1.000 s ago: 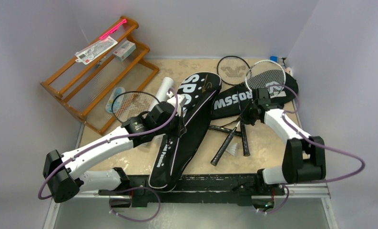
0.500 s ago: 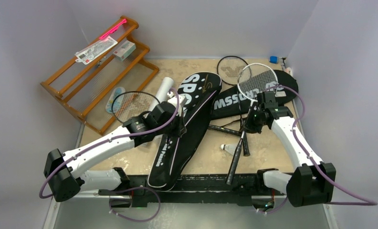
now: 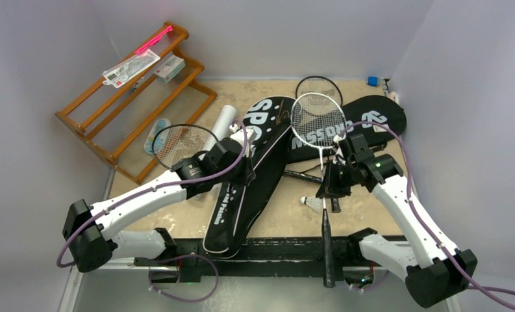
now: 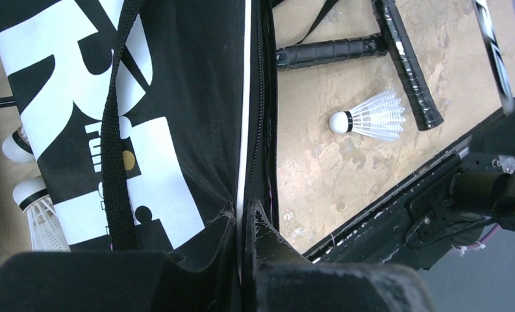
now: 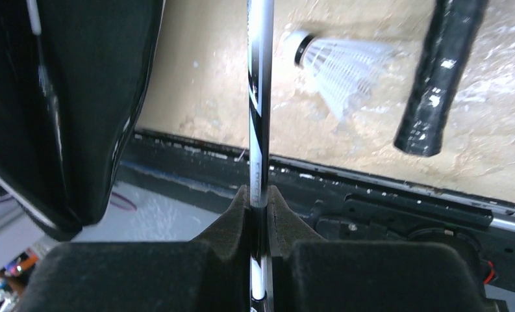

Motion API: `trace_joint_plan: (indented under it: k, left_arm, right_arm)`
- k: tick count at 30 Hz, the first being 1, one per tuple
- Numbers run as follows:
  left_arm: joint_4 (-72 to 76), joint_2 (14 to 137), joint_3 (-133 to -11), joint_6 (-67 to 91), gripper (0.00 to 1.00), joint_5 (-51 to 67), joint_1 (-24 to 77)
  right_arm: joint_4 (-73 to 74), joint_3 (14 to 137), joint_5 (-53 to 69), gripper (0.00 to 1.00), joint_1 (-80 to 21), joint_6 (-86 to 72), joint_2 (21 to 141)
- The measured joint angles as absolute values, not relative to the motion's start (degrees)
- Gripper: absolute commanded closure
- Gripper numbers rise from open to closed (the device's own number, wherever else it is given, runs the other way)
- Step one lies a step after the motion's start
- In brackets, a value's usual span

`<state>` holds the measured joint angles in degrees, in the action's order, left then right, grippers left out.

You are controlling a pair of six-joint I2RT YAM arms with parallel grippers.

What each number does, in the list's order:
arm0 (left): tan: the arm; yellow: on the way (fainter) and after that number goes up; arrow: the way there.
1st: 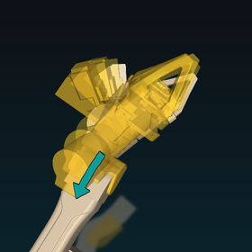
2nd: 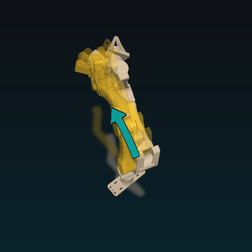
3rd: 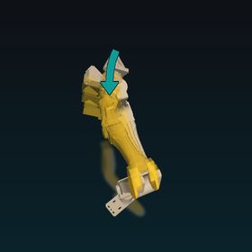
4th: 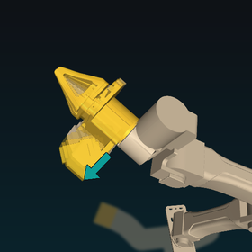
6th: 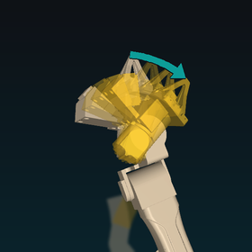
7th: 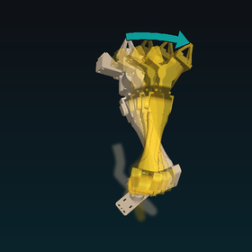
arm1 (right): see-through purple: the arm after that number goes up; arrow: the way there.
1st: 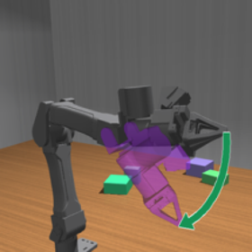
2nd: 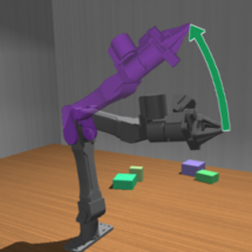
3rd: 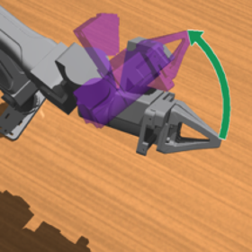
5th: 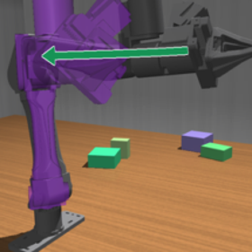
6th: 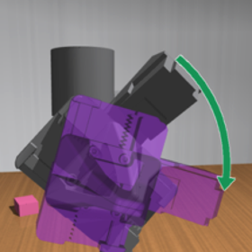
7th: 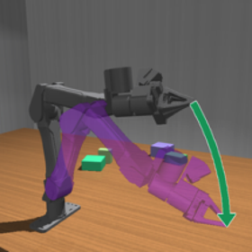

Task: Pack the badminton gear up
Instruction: Place the racket in the racket bag.

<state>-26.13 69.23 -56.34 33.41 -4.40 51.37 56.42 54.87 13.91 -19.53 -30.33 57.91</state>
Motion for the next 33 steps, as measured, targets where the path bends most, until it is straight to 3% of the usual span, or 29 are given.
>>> trace_joint_plan:
  k: [9,33]
  left_arm:
    - [-25.8,72.4,-57.7,32.8,1.0,-6.9,51.4]
    - [-26.2,81.7,-65.7,29.6,1.0,-10.3,51.0]
  right_arm:
    - [62.0,51.6,18.7,1.0,-23.6,-29.3,50.5]
    - [67.0,45.4,22.2,1.0,-31.6,-26.6,46.2]
